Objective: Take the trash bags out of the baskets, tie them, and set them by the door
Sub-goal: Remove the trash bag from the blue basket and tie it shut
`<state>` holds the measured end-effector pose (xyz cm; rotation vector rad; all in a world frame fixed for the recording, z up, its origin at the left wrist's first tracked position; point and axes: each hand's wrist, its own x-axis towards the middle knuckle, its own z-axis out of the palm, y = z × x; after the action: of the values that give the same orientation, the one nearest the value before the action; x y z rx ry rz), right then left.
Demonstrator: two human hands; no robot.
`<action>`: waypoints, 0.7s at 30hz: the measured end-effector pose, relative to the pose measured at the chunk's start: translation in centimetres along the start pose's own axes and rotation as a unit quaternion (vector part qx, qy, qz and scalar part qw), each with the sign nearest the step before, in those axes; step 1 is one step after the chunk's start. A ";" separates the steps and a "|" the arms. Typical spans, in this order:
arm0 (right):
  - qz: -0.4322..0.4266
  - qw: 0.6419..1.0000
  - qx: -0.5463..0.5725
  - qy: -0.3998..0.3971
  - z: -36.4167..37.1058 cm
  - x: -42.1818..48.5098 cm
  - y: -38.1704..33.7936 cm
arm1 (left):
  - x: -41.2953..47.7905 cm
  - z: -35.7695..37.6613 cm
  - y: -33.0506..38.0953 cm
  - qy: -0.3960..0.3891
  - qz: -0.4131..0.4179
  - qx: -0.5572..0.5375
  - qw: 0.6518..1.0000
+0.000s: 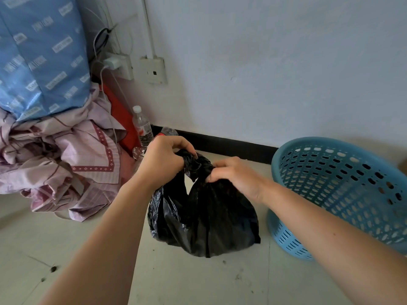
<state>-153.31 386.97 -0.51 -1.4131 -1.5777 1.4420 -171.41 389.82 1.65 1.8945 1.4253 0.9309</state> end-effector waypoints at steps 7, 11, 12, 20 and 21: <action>0.178 0.956 0.231 0.042 -0.4 1.4 0.6 | -0.6 0.4 -0.2 -0.015 0.007 -0.188 0.982; 0.172 0.925 0.309 0.137 0.9 2.1 -0.4 | -0.2 1.0 -0.3 -0.020 0.024 -0.212 0.977; 0.163 0.917 0.326 0.164 1.2 2.1 -0.7 | -0.2 1.1 -0.4 -0.022 0.025 -0.218 0.975; 0.155 0.878 0.372 0.259 2.1 2.8 -1.0 | -0.5 0.6 -1.1 -0.141 0.016 -0.182 0.973; 0.156 0.878 0.365 0.266 2.0 2.8 -0.9 | -0.6 0.5 -1.1 -0.138 0.006 -0.197 0.971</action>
<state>-156.19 389.00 -0.85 -1.4294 -0.3914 1.4244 -171.72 389.56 0.34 1.6568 0.9820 0.8431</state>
